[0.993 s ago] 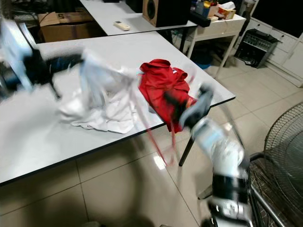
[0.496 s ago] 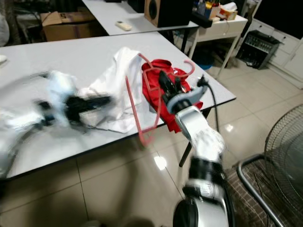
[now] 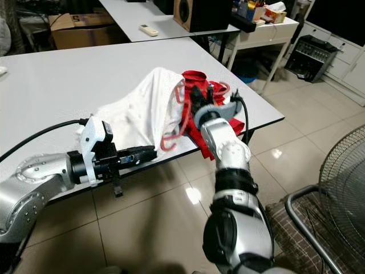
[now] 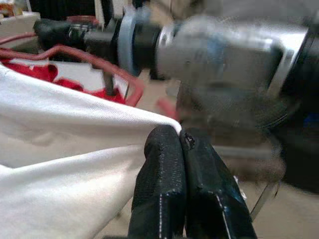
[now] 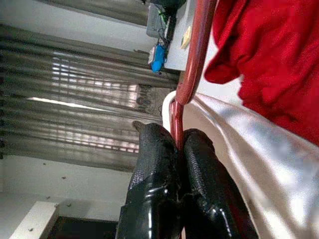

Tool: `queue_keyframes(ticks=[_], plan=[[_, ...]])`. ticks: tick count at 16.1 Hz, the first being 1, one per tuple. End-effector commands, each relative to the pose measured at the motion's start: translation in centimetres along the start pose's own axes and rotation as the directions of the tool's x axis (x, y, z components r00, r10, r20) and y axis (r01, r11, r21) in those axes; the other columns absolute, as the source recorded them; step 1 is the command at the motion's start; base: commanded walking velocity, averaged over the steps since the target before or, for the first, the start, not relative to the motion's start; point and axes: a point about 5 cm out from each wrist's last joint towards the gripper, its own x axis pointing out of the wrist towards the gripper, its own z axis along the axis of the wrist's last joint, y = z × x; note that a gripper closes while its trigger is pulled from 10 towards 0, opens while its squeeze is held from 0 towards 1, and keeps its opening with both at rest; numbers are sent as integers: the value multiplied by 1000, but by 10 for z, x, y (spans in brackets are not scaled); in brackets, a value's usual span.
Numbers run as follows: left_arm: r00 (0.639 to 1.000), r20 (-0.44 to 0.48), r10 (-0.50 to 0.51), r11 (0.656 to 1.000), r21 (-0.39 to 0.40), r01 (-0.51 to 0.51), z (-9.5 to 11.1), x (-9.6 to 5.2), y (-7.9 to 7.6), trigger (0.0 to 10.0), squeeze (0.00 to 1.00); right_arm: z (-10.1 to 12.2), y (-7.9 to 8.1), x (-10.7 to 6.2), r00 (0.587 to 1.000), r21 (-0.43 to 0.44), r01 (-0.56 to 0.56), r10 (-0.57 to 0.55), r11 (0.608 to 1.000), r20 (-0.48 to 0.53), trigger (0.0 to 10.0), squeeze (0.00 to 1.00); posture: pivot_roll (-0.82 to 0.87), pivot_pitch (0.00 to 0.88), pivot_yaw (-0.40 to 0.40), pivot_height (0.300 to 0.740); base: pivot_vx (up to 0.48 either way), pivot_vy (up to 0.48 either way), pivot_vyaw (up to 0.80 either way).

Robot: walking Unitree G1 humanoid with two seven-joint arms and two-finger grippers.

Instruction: Hang hanger

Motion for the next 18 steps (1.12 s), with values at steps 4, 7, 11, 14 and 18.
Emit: queue_keyframes(ticks=[4, 7, 11, 14, 18], plan=[[999, -22, -43, 999, 10, 43, -2, 23, -15, 0, 0, -34, 17, 13, 997, 65, -50, 54, 997, -55, 10000, 0, 31, 0, -81, 740, 0, 0, 0], [995, -102, -18, 996, 84, 27, -13, 41, -20, 5059, 0, -46, 23, 14, 992, 72, -80, 87, 994, -94, 10000, 0, 32, 0, -82, 740, 0, 0, 0], [981, -177, 74, 985, 166, -45, -26, 43, -13, 10000, 0, -38, 20, 14, 994, 13, -87, 88, 996, -67, 10000, 0, 21, 0, -76, 740, 0, 0, 0], [949, -275, 154, 962, 261, -81, -38, 27, 0, 10000, 1000, -35, 23, 12, 990, -58, -134, 130, 989, -61, 10000, 0, 19, 0, -77, 740, 0, 0, 0], [960, -266, 85, 964, 266, -11, -38, 15, -9, 10000, 1000, -26, 22, 13, 990, -96, -129, 122, 987, -69, 10000, 0, 21, 0, -83, 740, 0, 0, 0]])
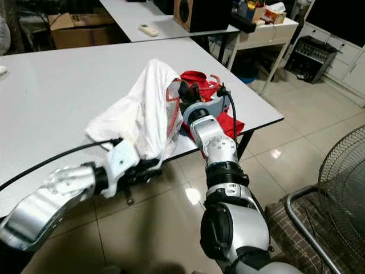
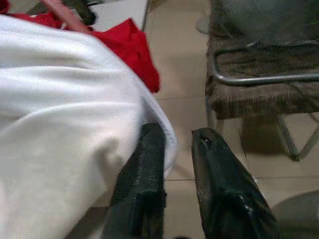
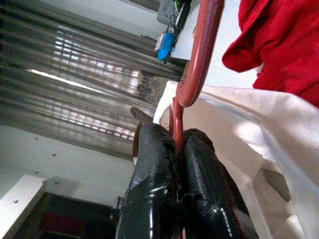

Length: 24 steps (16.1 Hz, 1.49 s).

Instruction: Hang hanger

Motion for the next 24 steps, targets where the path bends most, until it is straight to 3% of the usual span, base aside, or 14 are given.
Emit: queue_keyframes(ticks=[1, 3, 6, 9, 12, 14, 16, 17, 18, 20, 21, 22, 23, 24], plan=[[999, 34, -31, 999, 12, 31, 5, -1, -4, 10000, 1000, -3, 22, 6, 996, 22, -84, 84, 996, 1, 10000, 0, 21, 0, -83, 740, 0, 0, 0], [985, 158, -72, 994, -71, 84, 16, -6, -12, 10000, 1000, 7, 20, 5, 996, -9, -86, 87, 996, 26, 10000, 0, 19, 0, -85, 740, 0, 0, 0], [946, 323, -4, 978, -198, 72, 37, -7, -6, 10000, 1000, 13, 20, 5, 995, -11, -88, 89, 996, 42, 10000, 0, 19, 0, -86, 740, 0, 0, 0], [905, 419, -76, 952, -238, 191, 48, -16, -9, 10000, 1000, 14, 26, 5, 991, 9, -132, 131, 991, 38, 10000, 0, 17, 0, -84, 740, 0, 0, 0], [943, 316, -109, 964, -197, 178, 39, -18, -9, 10000, 1000, 18, 25, 5, 990, 13, -130, 129, 991, 50, 10000, 0, 14, 0, -80, 740, 0, 0, 0], [954, 289, -74, 970, -201, 136, 35, -23, -3, 10000, 1000, 18, 25, 4, 990, 5, -133, 132, 991, 48, 10000, 0, 10, 0, -76, 740, 0, 0, 0], [948, 256, 187, 960, -253, -121, 18, -47, 28, 10000, 1000, 18, 22, -5, 988, -89, -152, 153, 984, 5, 10000, 0, 7, 0, -76, 740, 0, 0, 306], [901, 237, 362, 910, -301, -286, 9, -66, 46, 10000, 1000, 21, 22, -15, 982, -126, -188, 187, 974, -20, 10000, 0, 6, 0, -75, 740, 0, 0, 800], [864, 227, 449, 873, -318, -370, 3, -76, 53, 10000, 1000, 22, 22, -21, 978, -139, -209, 206, 968, -31, 10000, 0, 6, 0, -74, 740, 0, 0, 800], [791, 112, 602, 756, -401, -518, -20, -108, 59, 10000, 1000, 26, 22, -45, 965, -188, -260, 246, 947, -93, 10000, 0, -2, 0, -72, 740, 0, 0, 800], [775, 63, 629, 727, -401, -558, -29, -116, 56, 10000, 973, 25, 23, -55, 956, -202, -286, 265, 937, -123, 10000, 0, 1, 0, -72, 740, 0, 0, 794], [770, 45, 636, 718, -400, -570, -33, -118, 54, 10000, 937, 24, 23, -59, 952, -205, -297, 274, 933, -135, 10000, 0, 1, 0, -72, 740, 0, 0, 794], [763, 23, 646, 689, -447, -570, -41, -112, 44, 10000, 804, 18, 27, -76, 928, -165, -358, 331, 919, -170, 10000, 0, 3, 0, -73, 740, 0, 0, 788], [766, 22, 642, 689, -455, -564, -42, -108, 41, 10000, 745, 16, 27, -80, 924, -151, -365, 337, 919, -180, 10000, 0, 6, 0, -79, 740, 0, 0, 788]])
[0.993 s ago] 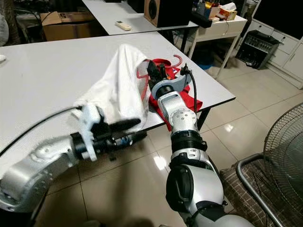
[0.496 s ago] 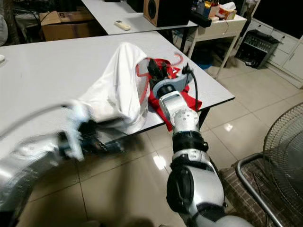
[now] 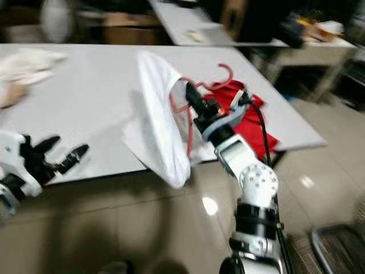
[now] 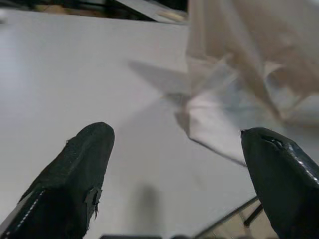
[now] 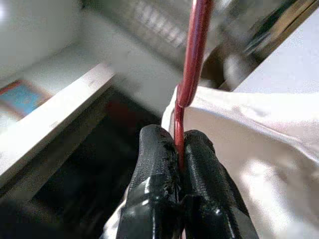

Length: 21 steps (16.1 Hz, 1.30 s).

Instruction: Hang hanger

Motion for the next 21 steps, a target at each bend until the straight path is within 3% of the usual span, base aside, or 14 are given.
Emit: queue_keyframes(ticks=[1, 5, 6, 8, 12, 13, 15, 17, 21], plan=[[999, 8, -36, 999, 0, 36, -2, 6, -13, 10000, 690, -6, 6, -2, 999, 11, -35, 36, 999, -33, 10000, 0, 7, 0, -86, 740, 0, 0, 781], [999, -4, -32, 999, 23, 32, -13, 14, -31, 10000, 667, -14, 8, -16, 998, 23, -11, 13, 1000, -65, 10000, 0, 15, 0, -102, 740, 0, 0, 784], [999, -19, -37, 998, 49, 38, -18, 13, -36, 10000, 647, -12, 11, -21, 998, 0, -12, 12, 1000, -55, 10000, 0, 14, 0, -105, 740, 0, 0, 788], [999, -25, -24, 999, 28, 25, -22, 13, -38, 10000, 639, -12, 11, -25, 998, -32, -4, 2, 999, -68, 10000, 0, 4, 0, -94, 740, 0, 0, 788], [997, -50, -56, 998, 32, 58, -30, 18, -50, 10000, 608, -20, -1, -47, 987, -97, 113, -123, 989, -104, 10000, 0, -5, 0, -82, 740, 0, 0, 786], [997, -53, -62, 997, 45, 65, -30, 20, -52, 10000, 592, -18, 0, -49, 988, -95, 117, -126, 989, -94, 10000, 0, -6, 0, -79, 740, 0, 0, 788], [997, -63, -40, 997, 59, 44, -33, 23, -55, 10000, 463, -14, -3, -58, 984, -84, 161, -167, 983, -64, 10000, 0, -28, 0, -94, 740, 0, 0, 788], [995, -69, -75, 996, 44, 78, -35, 20, -64, 10000, 431, -16, -2, -68, 981, -103, 170, -178, 980, -77, 10000, 0, -37, 0, -97, 740, 0, 0, 788], [994, -67, -90, 994, 60, 94, -35, 24, -66, 10000, 424, -18, -4, -71, 979, -107, 180, -189, 978, -79, 10000, 0, -32, 0, -78, 740, 0, 0, 788]])
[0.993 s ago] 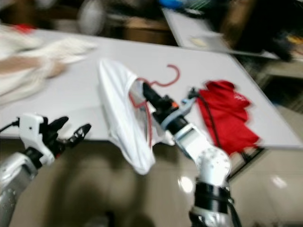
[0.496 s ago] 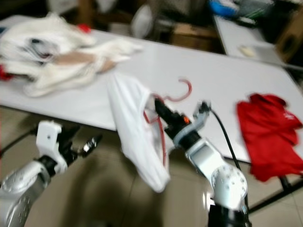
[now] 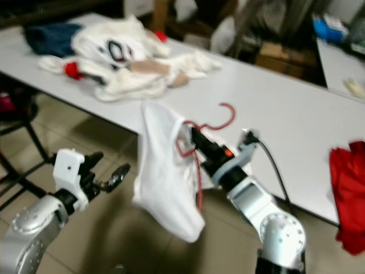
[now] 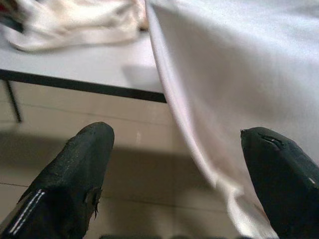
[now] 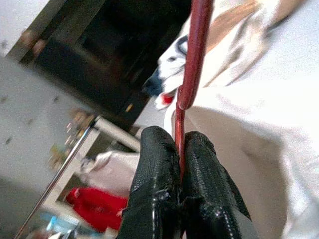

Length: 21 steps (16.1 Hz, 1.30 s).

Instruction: Hang hanger

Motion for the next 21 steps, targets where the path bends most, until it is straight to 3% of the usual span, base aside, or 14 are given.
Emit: queue_keyframes(ticks=[1, 5, 8, 9, 14, 16, 18, 21], plan=[[1000, 5, -21, 1000, 16, 21, 1, 3, -4, 10000, 424, 5, 1, -2, 1000, -15, -2, 3, 1000, 14, 10000, 0, -34, 0, -73, 740, 0, 0, 788], [1000, 2, -18, 1000, 10, 18, 2, 3, -3, 10000, 420, 0, 3, -4, 1000, -10, 13, -13, 1000, 23, 10000, 0, -40, 0, -67, 740, 0, 0, 788], [1000, -23, 16, 1000, 0, -16, -3, 6, -3, 10000, 384, -5, -6, -1, 998, -31, 68, -68, 997, -9, 10000, 0, -44, 0, -77, 740, 0, 0, 790], [1000, -26, 4, 1000, -15, -4, -4, 3, -7, 10000, 318, -7, -2, 0, 998, -58, 53, -55, 997, -31, 10000, 0, -46, 0, -79, 740, 0, 0, 794], [999, -48, 4, 997, 75, 0, -6, 4, -6, 10000, 290, -8, -6, 8, 994, -152, 102, -108, 983, -31, 10000, 0, -22, 0, -63, 740, 0, 0, 794], [1000, -24, 0, 998, 68, 2, 0, 8, -8, 10000, 263, -4, -12, 12, 989, -180, 144, -146, 973, 1, 10000, 0, -11, 0, -81, 740, 0, 0, 794], [999, -21, 45, 998, 38, -44, 0, 4, 0, 10000, 259, -9, -10, 20, 987, -183, 159, -163, 970, -7, 10000, 0, -29, 0, -54, 740, 0, 0, 794], [1000, -23, 11, 995, 99, -9, 2, 9, -4, 10000, 259, -13, -9, 24, 988, -210, 144, -151, 967, -19, 10000, 0, -12, 0, -58, 740, 0, 0, 800]])
